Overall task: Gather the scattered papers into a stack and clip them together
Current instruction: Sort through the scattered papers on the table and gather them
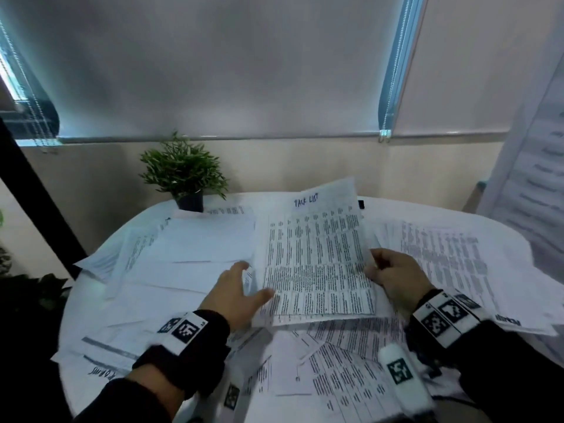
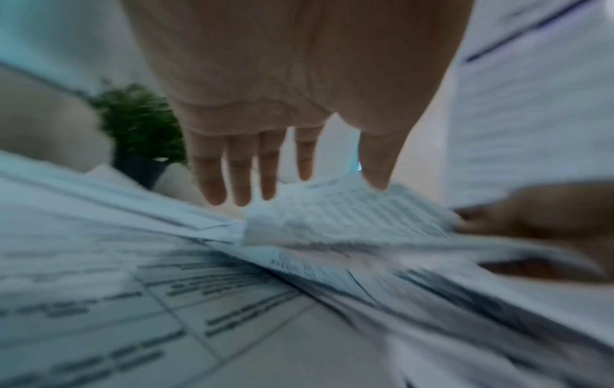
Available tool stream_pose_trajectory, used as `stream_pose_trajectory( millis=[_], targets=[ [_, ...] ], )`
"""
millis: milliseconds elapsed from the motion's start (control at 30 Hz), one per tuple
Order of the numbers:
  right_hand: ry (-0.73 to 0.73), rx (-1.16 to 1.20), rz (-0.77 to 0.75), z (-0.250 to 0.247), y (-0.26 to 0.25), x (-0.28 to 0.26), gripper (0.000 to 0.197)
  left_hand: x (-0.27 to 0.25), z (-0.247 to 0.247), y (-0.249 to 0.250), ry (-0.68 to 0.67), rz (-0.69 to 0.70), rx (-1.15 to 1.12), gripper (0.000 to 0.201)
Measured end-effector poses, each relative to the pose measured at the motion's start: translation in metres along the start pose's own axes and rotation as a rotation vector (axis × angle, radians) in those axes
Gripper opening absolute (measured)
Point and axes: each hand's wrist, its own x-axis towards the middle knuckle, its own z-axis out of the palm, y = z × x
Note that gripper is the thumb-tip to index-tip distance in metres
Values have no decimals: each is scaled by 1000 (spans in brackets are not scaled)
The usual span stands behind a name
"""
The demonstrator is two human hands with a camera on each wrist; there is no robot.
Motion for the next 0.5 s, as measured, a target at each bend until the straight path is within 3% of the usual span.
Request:
stream_pose_trajectory(
  millis=[67, 167, 200, 300, 367, 400, 467, 500],
  targets=[
    [4, 79, -79, -7, -1, -1, 23, 6, -6, -4, 23, -105, -234, 94],
    [-2, 204, -213, -12, -7, -5, 25, 5, -15, 9, 93, -77, -578, 97],
    [-11, 217, -253, -13, -10, -6, 22, 4, -19, 15, 134, -22, -669, 87],
    [-86, 263, -309, -9, -22, -10, 20, 3, -27, 32, 263, 156, -762, 30],
    [-141, 239, -277, -5, -28, -14, 28, 3, -32, 36, 324, 179, -767, 11],
    [-165, 120, -264, -4, -30, -16, 29, 4, -34, 34, 353, 173, -764, 8],
    [-284, -402, -222, -3, -31, -22, 34, 6, -42, 22, 414, 136, -733, 6],
    [-392, -709, -189, -1, -27, -25, 55, 5, -46, 12, 435, 102, -713, 7]
  ],
)
